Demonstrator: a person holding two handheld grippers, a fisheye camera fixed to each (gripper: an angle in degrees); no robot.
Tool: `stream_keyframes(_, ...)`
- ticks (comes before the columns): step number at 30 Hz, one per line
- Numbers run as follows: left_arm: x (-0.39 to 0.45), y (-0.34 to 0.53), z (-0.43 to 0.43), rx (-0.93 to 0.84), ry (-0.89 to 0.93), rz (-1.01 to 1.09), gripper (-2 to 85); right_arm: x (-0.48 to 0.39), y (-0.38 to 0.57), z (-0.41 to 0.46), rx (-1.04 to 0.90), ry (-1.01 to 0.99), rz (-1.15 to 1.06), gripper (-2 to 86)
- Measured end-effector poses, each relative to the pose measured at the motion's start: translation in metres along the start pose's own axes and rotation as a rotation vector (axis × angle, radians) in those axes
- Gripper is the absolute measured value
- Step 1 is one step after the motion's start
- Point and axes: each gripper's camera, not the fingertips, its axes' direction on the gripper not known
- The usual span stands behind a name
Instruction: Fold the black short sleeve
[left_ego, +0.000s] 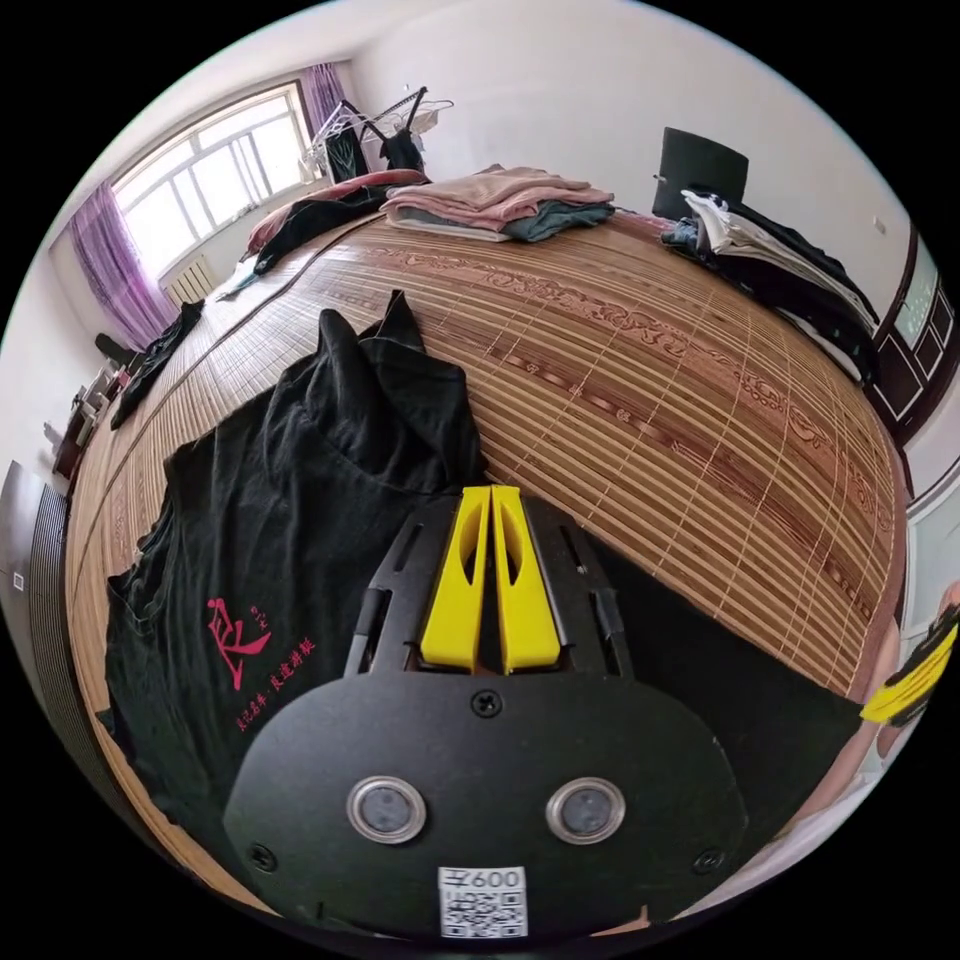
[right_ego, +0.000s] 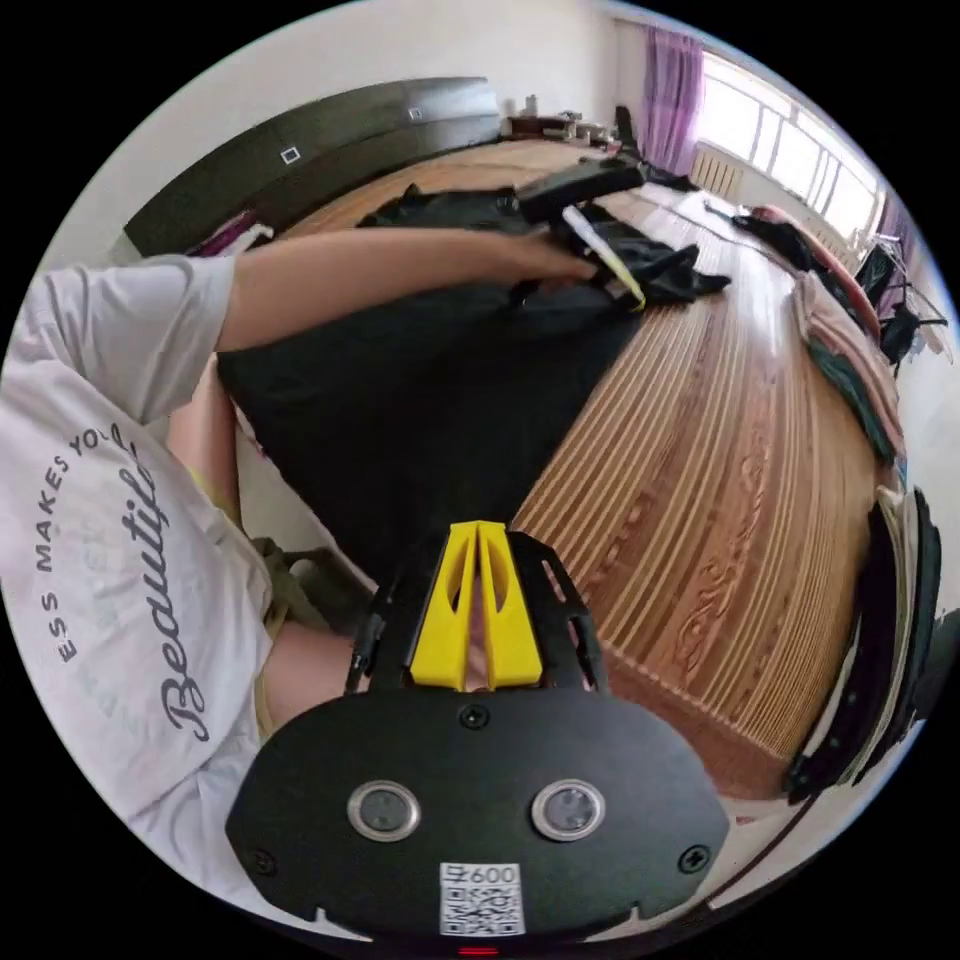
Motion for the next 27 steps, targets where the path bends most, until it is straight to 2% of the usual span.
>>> stream_keyframes(1, 0.000, 0.004, 0.008, 0.001, -0.011, 0.006, 1.8, 0.035, -0.015, -0.018, 0.200, -0.054, 0.075, -0.8)
stream_keyframes(3, 0.001, 0.011, 0.015, 0.009, -0.017, 0.030, 2.6, 0.089, -0.017, -0.019, 0.441, -0.155, 0.262, -0.8)
stream_keyframes(4, 0.002, 0.013, 0.016, 0.001, -0.023, 0.060, 3.9, 0.108, -0.008, -0.010, 0.528, -0.243, 0.303, -0.8)
stream_keyframes(6, 0.006, 0.019, 0.013, 0.052, -0.062, 0.076, 7.3, 0.114, 0.002, -0.001, 0.563, -0.357, 0.398, -0.8)
stream_keyframes(8, 0.010, 0.019, 0.014, 0.118, -0.115, 0.073, 10.3, 0.090, -0.010, -0.003, 0.501, -0.259, 0.340, -0.8)
stream_keyframes(10, 0.018, 0.008, 0.024, 0.158, -0.198, 0.102, 11.3, 0.050, -0.046, 0.006, 0.278, 0.107, 0.234, -0.8)
stream_keyframes(11, 0.018, 0.004, 0.029, 0.162, -0.218, 0.100, 11.1, 0.044, -0.053, 0.008, 0.252, 0.143, 0.223, -0.8)
stream_keyframes(14, 0.011, -0.019, 0.067, 0.084, -0.214, 0.101, 10.2, 0.023, -0.072, 0.007, 0.190, 0.071, 0.104, -0.9)
stream_keyframes(18, 0.003, -0.033, 0.116, -0.013, -0.273, 0.127, 5.9, 0.024, -0.078, -0.020, 0.232, 0.022, 0.162, -0.9)
stream_keyframes(21, -0.012, -0.031, 0.120, 0.024, -0.251, 0.068, 2.5, 0.029, -0.081, -0.038, 0.267, -0.022, 0.215, -0.9)
stream_keyframes(24, -0.027, -0.024, 0.095, 0.149, -0.078, -0.015, 1.8, 0.030, -0.087, -0.050, 0.277, -0.048, 0.248, -0.9)
stream_keyframes(27, -0.028, -0.015, 0.066, 0.276, 0.119, -0.006, 1.8, 0.029, -0.092, -0.062, 0.288, -0.032, 0.296, -0.9)
